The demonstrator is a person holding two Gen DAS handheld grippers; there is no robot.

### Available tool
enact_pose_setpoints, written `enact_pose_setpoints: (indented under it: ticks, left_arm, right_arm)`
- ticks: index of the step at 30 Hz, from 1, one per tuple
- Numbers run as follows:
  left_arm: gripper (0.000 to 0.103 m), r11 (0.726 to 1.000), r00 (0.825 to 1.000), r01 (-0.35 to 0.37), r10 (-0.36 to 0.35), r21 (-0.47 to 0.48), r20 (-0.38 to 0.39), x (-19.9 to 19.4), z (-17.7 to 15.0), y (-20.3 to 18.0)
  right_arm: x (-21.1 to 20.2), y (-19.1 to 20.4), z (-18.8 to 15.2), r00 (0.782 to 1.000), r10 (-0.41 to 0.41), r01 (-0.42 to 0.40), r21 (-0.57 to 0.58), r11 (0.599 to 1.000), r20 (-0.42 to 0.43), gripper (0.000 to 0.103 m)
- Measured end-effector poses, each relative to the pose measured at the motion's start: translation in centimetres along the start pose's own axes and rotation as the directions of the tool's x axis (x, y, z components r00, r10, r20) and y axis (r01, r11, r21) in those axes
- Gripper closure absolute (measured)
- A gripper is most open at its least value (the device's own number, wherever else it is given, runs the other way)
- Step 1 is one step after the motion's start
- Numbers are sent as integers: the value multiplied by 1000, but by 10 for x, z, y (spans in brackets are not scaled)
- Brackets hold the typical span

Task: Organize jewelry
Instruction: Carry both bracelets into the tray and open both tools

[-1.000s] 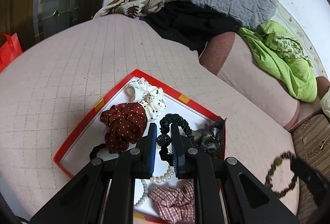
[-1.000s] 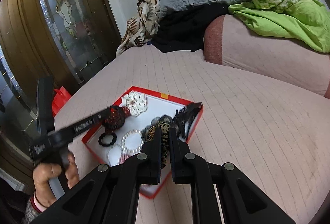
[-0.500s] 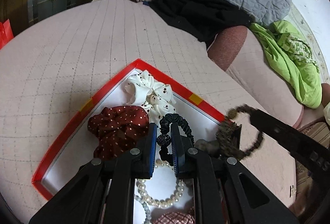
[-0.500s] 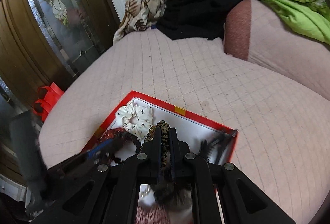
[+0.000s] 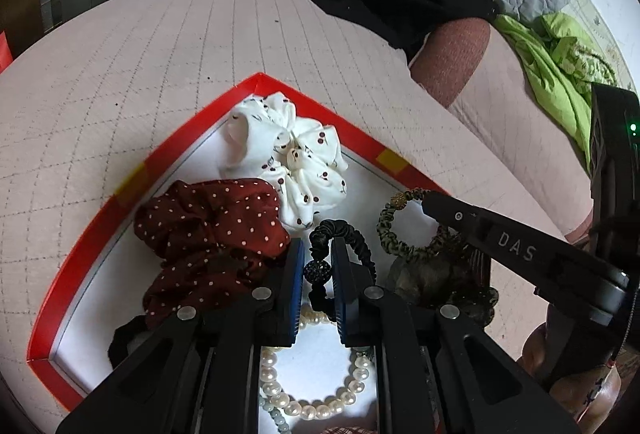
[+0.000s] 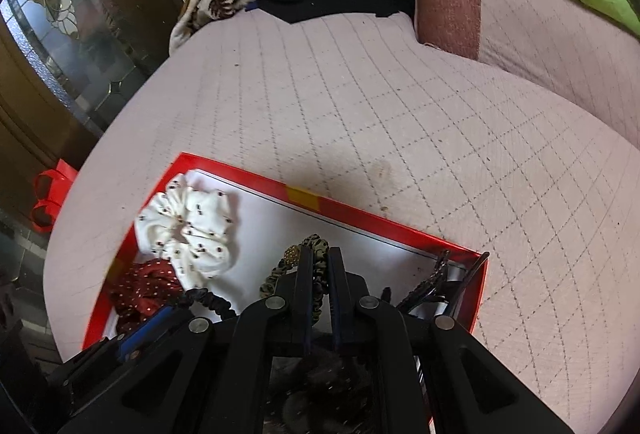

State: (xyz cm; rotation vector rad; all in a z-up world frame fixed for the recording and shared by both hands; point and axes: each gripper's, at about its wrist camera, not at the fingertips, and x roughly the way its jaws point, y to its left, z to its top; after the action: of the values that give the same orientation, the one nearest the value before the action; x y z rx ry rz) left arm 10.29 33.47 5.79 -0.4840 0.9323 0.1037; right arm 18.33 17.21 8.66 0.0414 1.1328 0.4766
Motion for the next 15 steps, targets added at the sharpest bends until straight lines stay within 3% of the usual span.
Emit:
enact_pose_setpoints:
  ticks: [7, 10, 12, 13, 15]
  left_arm:
    - [90, 1000, 1000, -21, 21, -19, 3, 1, 0, 5]
    - [90, 1000, 1000, -18, 18, -12, 5, -1, -1, 4]
    - [82, 1000, 1000, -10, 10, -9, 6, -2, -1, 2]
    - [74, 1000, 1000, -5, 6, -7, 11, -4, -2, 1]
    - [70, 1000, 1000, 0, 0, -3, 25, -8, -2, -1]
  right_arm:
    - [0, -3, 0, 1000, -10, 10, 0, 1000, 13, 90]
    - [-5, -5, -1, 1000, -8, 8, 4, 1000, 20, 74]
    - [-11, -7, -2, 999, -9, 9, 5, 1000, 34, 66]
    - [-14, -8, -3, 999, -12, 11, 6, 1000, 38, 66]
    - [-22, -11, -5, 999, -10, 10, 10, 1000, 44, 66]
